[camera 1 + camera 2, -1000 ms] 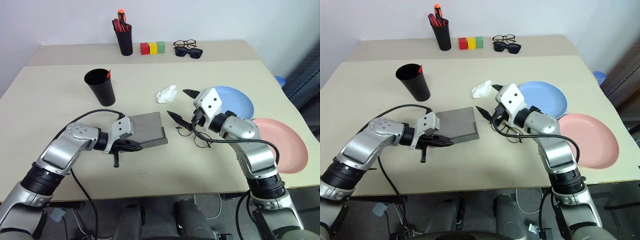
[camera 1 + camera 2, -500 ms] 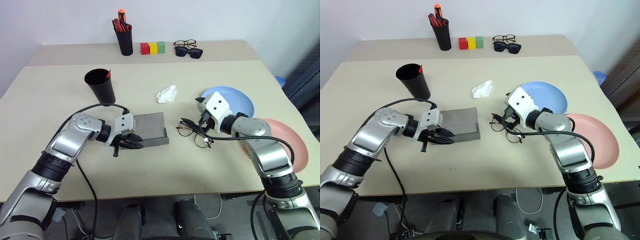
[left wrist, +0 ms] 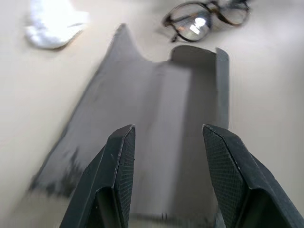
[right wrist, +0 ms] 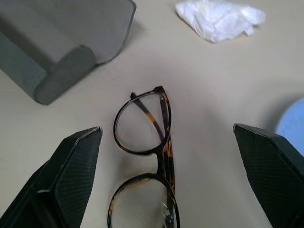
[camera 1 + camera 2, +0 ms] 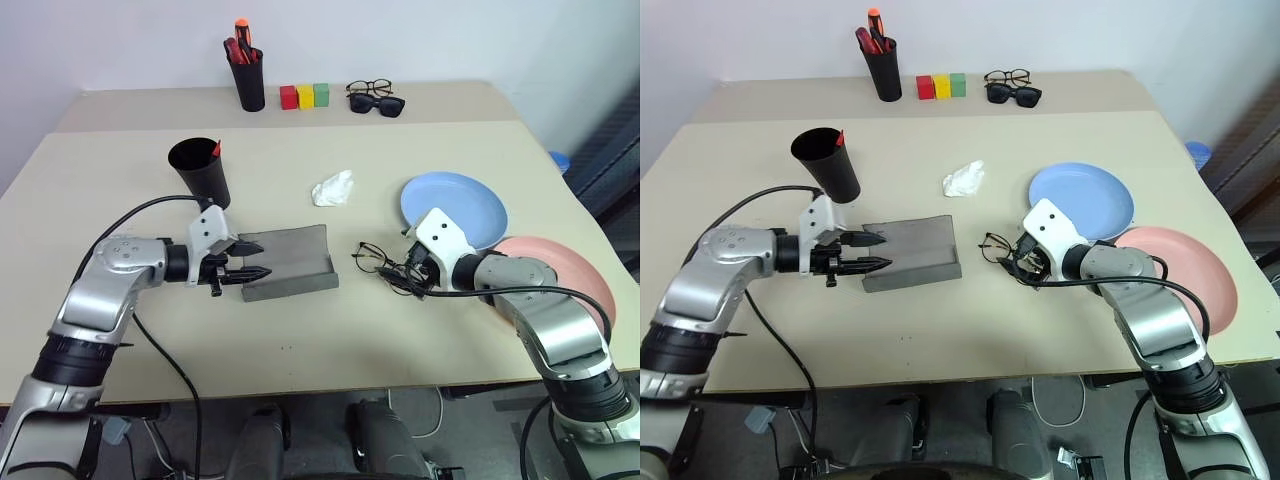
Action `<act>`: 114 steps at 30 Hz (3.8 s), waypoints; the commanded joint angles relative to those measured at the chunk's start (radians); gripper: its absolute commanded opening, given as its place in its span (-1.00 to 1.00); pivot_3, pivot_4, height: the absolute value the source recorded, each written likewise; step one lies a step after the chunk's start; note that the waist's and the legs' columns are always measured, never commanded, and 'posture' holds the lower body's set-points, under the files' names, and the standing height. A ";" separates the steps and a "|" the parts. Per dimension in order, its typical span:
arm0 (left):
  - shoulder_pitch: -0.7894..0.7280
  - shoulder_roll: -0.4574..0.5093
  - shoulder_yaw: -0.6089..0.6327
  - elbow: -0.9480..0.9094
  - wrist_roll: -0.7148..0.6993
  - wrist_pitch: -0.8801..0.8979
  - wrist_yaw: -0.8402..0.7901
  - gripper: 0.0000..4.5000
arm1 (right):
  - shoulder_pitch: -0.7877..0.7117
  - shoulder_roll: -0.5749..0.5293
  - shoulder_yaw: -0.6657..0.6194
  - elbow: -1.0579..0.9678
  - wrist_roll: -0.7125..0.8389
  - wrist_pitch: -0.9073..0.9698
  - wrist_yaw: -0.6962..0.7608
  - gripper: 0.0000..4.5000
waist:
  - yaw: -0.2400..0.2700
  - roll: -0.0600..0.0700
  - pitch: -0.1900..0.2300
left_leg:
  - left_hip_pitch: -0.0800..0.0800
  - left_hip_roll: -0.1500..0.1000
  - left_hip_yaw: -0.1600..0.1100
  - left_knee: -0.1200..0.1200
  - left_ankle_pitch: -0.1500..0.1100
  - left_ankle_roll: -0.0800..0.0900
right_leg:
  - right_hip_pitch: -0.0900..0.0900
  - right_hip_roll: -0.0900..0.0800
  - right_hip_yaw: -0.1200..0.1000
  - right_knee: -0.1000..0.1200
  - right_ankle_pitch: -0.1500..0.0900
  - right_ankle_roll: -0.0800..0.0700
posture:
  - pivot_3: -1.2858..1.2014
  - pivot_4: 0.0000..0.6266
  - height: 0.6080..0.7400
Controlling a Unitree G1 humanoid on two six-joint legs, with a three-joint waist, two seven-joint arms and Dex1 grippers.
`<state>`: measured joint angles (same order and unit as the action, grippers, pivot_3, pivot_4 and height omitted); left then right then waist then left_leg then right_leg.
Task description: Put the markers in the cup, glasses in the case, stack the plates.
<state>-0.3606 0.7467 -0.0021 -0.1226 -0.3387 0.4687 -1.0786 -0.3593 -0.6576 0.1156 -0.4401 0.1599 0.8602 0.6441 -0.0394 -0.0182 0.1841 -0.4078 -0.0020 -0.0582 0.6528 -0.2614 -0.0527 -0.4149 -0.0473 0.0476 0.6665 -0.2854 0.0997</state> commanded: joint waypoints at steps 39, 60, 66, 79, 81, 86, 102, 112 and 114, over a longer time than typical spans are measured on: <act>0.182 -0.048 0.000 -0.269 -0.096 -0.014 0.133 0.02 | -0.094 -0.051 0.119 0.006 -0.098 0.164 -0.098 -0.99 | 0.004 0.000 0.000 | 0.001 0.000 0.000 0.000 0.000 0.000 | 0.001 0.000 0.000 -0.001 0.000 0.000 | 0.03 -0.52 1.00; 0.368 0.045 0.344 -0.055 -0.096 -0.093 0.181 0.02 | -0.474 0.286 0.411 0.328 -0.164 -0.362 0.079 -0.99 | -0.005 0.000 -0.001 | 0.002 0.001 0.000 -0.002 0.000 0.000 | 0.001 0.000 -0.001 -0.001 0.000 0.000 | 0.03 -0.52 1.00; 0.421 0.012 0.376 -0.156 -0.122 -0.069 0.225 0.02 | -0.471 0.301 0.453 0.485 -0.226 -0.524 0.144 -0.99 | 0.013 -0.001 -0.001 | 0.001 -0.001 0.000 -0.001 0.000 0.001 | 0.002 -0.005 -0.002 -0.002 0.000 0.000 | 0.03 -0.52 1.00; 0.373 0.011 0.334 -0.142 -0.128 -0.053 0.253 0.02 | -0.376 0.241 0.410 0.354 -0.231 -0.440 0.224 -0.72 | 0.020 -0.001 -0.001 | 0.002 0.000 0.000 -0.002 -0.001 0.001 | 0.001 -0.002 -0.002 -0.001 0.000 0.000 | 0.03 -0.52 1.00; 0.328 0.010 0.319 -0.103 -0.120 -0.056 0.254 0.02 | -0.384 0.251 0.394 0.355 -0.228 -0.429 0.215 -0.42 | 0.021 -0.001 -0.001 | 0.002 0.000 0.000 -0.001 -0.001 0.001 | 0.001 -0.002 -0.002 -0.001 0.000 0.000 | 0.03 -0.52 1.00; 0.115 -0.035 0.234 -0.039 -0.145 0.075 0.312 -0.35 | -0.382 0.266 0.320 0.304 -0.215 -0.443 0.177 0.48 | 0.027 -0.001 -0.001 | 0.001 -0.001 -0.001 -0.001 0.000 0.001 | 0.002 -0.002 -0.003 -0.001 0.000 0.000 | 0.03 -0.52 1.00; -0.499 -0.261 -0.105 0.412 -0.052 0.519 0.386 -0.98 | -0.052 0.194 0.014 -0.100 0.029 -0.261 0.120 0.48 | -0.001 -0.002 -0.001 | 0.001 -0.001 -0.002 0.002 0.000 0.001 | 0.002 0.001 -0.003 0.000 0.000 0.000 | 0.03 -0.52 1.00; -0.349 -0.114 -0.175 0.119 -0.092 0.472 0.143 -0.98 | -0.001 0.168 -0.046 -0.115 0.093 -0.191 0.065 0.48 | -0.003 -0.002 -0.001 | 0.001 -0.001 -0.001 0.001 0.000 0.001 | 0.002 0.000 -0.001 -0.001 0.000 0.000 | 0.03 -0.52 1.00; -0.287 -0.077 -0.162 0.027 -0.110 0.483 0.130 -0.98 | -0.001 0.170 -0.046 -0.095 0.089 -0.200 0.049 0.48 | -0.002 -0.002 -0.001 | 0.001 -0.001 -0.001 0.001 0.000 0.000 | 0.002 0.000 -0.001 -0.001 0.000 0.000 | 0.03 -0.52 1.00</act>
<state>-0.6742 0.6425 -0.1746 -0.0128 -0.4281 0.9520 -0.9300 -0.3569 -0.4877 0.0912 -0.5337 0.2411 0.6799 0.7095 -0.0411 -0.0199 0.1827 -0.4066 -0.0027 -0.0595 0.6537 -0.2618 -0.0522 -0.4128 -0.0471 0.0464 0.6656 -0.2853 0.0998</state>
